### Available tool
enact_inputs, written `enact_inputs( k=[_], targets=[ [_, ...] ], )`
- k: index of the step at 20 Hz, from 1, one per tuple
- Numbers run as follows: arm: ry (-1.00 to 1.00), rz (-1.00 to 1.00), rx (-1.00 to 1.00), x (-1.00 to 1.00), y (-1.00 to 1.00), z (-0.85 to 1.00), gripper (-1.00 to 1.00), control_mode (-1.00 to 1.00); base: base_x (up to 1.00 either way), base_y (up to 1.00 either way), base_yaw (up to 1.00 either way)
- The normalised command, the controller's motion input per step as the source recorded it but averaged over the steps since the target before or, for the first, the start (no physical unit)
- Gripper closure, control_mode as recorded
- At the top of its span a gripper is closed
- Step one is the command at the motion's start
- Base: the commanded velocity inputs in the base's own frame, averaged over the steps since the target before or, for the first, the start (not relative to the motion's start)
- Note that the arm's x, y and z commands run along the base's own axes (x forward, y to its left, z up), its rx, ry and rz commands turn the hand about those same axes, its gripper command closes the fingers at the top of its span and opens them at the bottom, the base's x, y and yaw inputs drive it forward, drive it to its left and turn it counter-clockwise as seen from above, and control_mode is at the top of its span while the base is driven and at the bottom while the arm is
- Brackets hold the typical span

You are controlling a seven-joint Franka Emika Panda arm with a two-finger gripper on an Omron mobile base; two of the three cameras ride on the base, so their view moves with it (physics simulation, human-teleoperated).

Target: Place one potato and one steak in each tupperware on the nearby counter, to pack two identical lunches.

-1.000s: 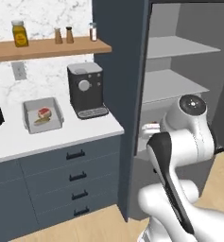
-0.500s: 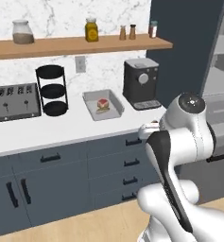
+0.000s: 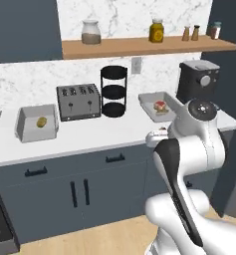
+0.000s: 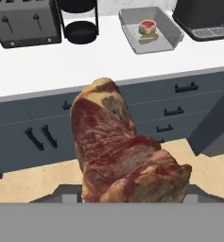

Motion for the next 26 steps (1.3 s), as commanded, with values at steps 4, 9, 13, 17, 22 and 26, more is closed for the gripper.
enact_inputs(
  k=[4, 9, 13, 17, 22, 26],
  targets=[
    [0.00, 0.00, 0.00, 0.00, 0.00, 0.00, 1.00, 1.00, 0.77, 1.00, 0.00],
    [0.00, 0.00, 0.00, 0.00, 0.00, 0.00, 1.00, 1.00, 0.87, 1.00, 0.00],
    [0.00, 0.00, 0.00, 0.00, 0.00, 0.00, 1.00, 1.00, 0.81, 1.00, 0.00],
    [0.00, 0.00, 0.00, 0.00, 0.00, 0.00, 1.00, 1.00, 0.72, 1.00, 0.00],
    [0.05, 0.00, -0.04, 0.04, 0.24, -0.16, 1.00, -1.00, 0.18, 0.60, 0.00],
    [0.13, 0.08, -0.01, 0.18, 0.02, -0.47, 1.00, -1.00, 0.00, 0.00, 0.00]
  ],
)
